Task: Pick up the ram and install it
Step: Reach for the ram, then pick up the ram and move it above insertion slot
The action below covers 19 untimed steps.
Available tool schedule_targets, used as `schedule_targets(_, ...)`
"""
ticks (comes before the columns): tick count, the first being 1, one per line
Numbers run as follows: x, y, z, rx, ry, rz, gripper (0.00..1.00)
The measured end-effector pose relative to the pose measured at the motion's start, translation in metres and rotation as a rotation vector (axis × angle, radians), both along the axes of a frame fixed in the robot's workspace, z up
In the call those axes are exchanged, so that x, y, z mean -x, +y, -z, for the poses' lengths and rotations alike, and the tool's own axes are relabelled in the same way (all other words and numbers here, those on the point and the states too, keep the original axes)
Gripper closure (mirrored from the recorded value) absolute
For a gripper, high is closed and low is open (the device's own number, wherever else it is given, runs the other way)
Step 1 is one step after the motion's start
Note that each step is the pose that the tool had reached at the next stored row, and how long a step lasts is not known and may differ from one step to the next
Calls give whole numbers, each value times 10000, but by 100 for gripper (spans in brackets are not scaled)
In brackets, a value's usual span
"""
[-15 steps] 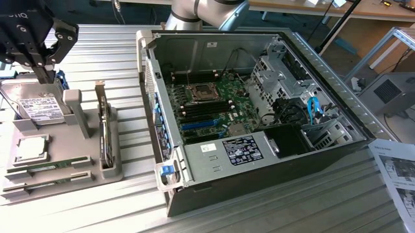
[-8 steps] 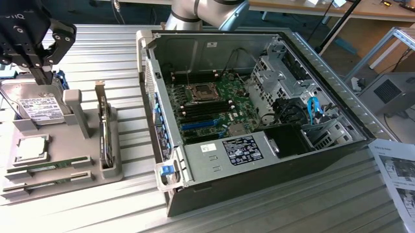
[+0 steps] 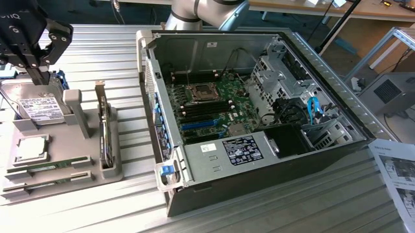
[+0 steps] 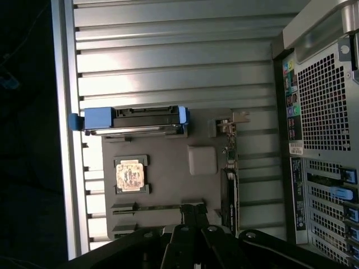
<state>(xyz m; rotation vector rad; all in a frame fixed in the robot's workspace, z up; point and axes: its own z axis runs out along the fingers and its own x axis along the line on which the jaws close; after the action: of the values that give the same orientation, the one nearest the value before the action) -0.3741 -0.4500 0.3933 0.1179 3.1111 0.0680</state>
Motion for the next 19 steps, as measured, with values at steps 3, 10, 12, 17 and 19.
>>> schedule_targets(3,11,0,0,0,0,0,89)
schedule_targets(10,12,0,0,0,0,0,89)
schedule_targets(12,12,0,0,0,0,0,89)
schedule_targets(17,13,-27,0,0,-1,0,89)
schedule_targets(19,15,-55,0,1,0,0,89)
